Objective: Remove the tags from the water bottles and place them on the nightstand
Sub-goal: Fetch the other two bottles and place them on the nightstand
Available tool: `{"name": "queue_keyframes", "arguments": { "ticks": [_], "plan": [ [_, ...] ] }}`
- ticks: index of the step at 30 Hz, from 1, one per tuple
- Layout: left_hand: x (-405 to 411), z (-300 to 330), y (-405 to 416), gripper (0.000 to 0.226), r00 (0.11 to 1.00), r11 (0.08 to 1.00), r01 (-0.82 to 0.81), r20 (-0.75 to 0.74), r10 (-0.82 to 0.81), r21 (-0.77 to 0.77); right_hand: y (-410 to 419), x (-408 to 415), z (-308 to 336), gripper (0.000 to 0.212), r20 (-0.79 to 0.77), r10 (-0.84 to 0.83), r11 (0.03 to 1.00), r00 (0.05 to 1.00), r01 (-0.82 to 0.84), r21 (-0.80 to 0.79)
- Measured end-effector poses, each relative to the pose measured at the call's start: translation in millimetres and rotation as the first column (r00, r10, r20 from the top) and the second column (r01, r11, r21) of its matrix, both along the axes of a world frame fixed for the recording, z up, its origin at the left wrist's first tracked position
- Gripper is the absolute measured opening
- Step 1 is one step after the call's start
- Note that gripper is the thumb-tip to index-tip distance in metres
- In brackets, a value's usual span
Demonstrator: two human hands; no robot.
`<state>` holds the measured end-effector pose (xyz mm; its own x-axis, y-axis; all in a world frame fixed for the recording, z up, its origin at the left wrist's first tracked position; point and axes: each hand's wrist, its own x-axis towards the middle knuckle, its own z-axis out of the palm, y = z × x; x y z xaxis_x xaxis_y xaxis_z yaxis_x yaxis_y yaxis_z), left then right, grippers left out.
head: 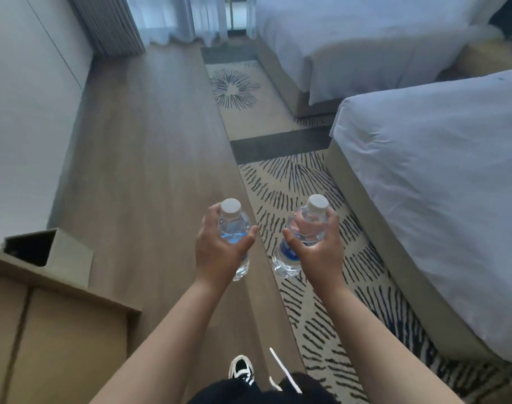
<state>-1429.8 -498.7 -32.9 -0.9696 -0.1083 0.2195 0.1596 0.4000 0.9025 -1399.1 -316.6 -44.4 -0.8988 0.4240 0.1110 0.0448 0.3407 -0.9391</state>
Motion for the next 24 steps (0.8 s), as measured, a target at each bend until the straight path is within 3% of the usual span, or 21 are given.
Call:
{"name": "queue_keyframes", "arguments": {
  "ticks": [9,16,24],
  "plan": [
    [-192,-19,60,0.052,0.998,0.997,0.068,-0.001,-0.068,-0.025,61,-174,-22,0.075,0.033,-0.085,0.996,0.996,0.086,-0.018],
    [-376,-21,151,0.050,0.987,0.987,0.159,0.041,-0.159,-0.017,152,-360,-23,0.073,-0.005,-0.090,0.996,0.996,0.090,0.021],
    [-560,8,241,0.052,0.995,0.995,0.098,-0.006,-0.098,-0.018,249,-533,-2,0.070,0.000,-0.153,0.988,0.988,0.153,-0.018]
  ]
}}
